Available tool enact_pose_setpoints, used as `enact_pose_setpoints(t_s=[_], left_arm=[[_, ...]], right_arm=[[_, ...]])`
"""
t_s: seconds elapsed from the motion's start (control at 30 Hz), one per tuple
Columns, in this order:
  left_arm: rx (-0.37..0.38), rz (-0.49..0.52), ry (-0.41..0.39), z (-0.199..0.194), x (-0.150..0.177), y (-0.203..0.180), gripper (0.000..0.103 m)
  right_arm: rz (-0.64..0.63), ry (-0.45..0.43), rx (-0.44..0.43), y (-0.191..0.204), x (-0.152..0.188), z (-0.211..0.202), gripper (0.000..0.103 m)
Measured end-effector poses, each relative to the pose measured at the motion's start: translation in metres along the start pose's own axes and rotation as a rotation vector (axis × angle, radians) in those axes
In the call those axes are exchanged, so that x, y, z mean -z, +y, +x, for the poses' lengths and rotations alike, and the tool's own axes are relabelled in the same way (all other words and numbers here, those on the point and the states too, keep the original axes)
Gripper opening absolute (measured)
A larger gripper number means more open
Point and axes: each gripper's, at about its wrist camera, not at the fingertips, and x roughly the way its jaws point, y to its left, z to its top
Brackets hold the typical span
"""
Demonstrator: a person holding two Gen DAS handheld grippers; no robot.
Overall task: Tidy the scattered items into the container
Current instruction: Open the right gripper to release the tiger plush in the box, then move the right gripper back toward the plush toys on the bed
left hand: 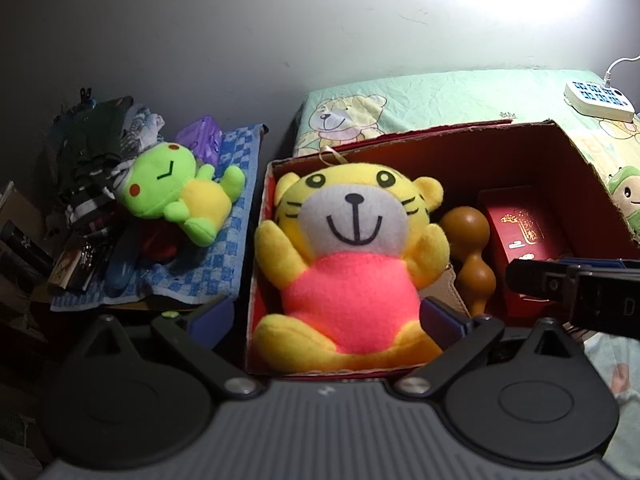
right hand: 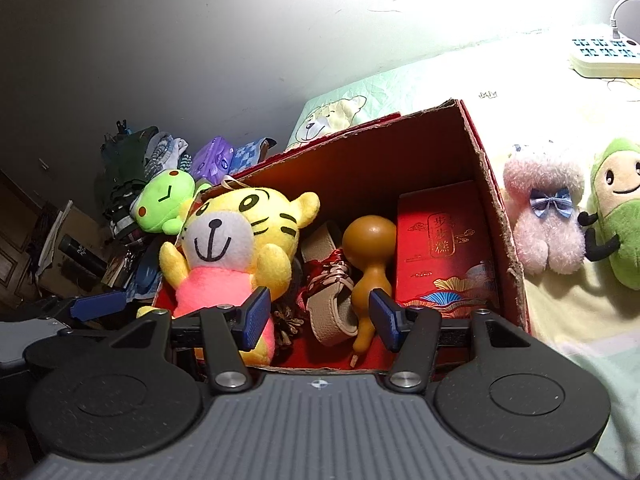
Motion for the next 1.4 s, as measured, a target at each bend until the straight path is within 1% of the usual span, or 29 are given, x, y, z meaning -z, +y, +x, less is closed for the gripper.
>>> enact_pose_setpoints(t_s=[0.13, 0.3, 0.57, 0.8, 0.9, 1.03, 1.1, 1.13, 1.2, 1.27, 1.4], left_arm=[[-0.004, 0.003, -0.003, -0.004, -0.002, -0.003, 0.100], [-0.004, 0.015, -0.002, -0.007, -0.002, -0.009, 0.101], [0.032, 0.047, -0.014, -0.011, -0.004, -0.025, 0.101], [0.064, 0.054, 0.016, -0.006, -0.006, -0.041, 0.100], [0.089, 0.044, 0.031, -0.004, -0.007, -0.045, 0.100], [0.127, 0.026, 0.017, -0.007, -0.010, -0.053, 0.100], [0.129, 0.027, 0.018, -0.007, -0.012, -0.060, 0.100], [0.128, 0.028, 0.023, -0.006, -0.013, -0.064, 0.100], [0.124, 0.029, 0.037, -0.004, -0.015, -0.071, 0.100], [0.123, 0.023, 0.051, -0.002, -0.016, -0.076, 0.100], [0.114, 0.017, 0.053, -0.003, -0.021, -0.086, 0.100]], right_arm=[[-0.001, -0.010, 0.007, 0.001, 0.000, -0.005, 0.058], [-0.019, -0.029, 0.047, 0.002, 0.001, -0.013, 0.058], [-0.001, -0.055, 0.074, -0.007, 0.003, -0.024, 0.058], [0.007, -0.053, 0.087, -0.017, 0.004, -0.031, 0.058], [0.010, -0.061, 0.078, -0.023, 0.003, -0.036, 0.058], [0.010, -0.085, 0.066, -0.032, 0.000, -0.044, 0.058], [0.011, -0.086, 0.064, -0.038, -0.002, -0.047, 0.058], [0.012, -0.083, 0.056, -0.041, -0.003, -0.048, 0.056], [0.019, -0.073, 0.030, -0.046, -0.006, -0.050, 0.053], [0.016, -0.077, 0.009, -0.049, -0.007, -0.053, 0.053], [-0.004, -0.101, -0.009, -0.055, -0.011, -0.062, 0.054]])
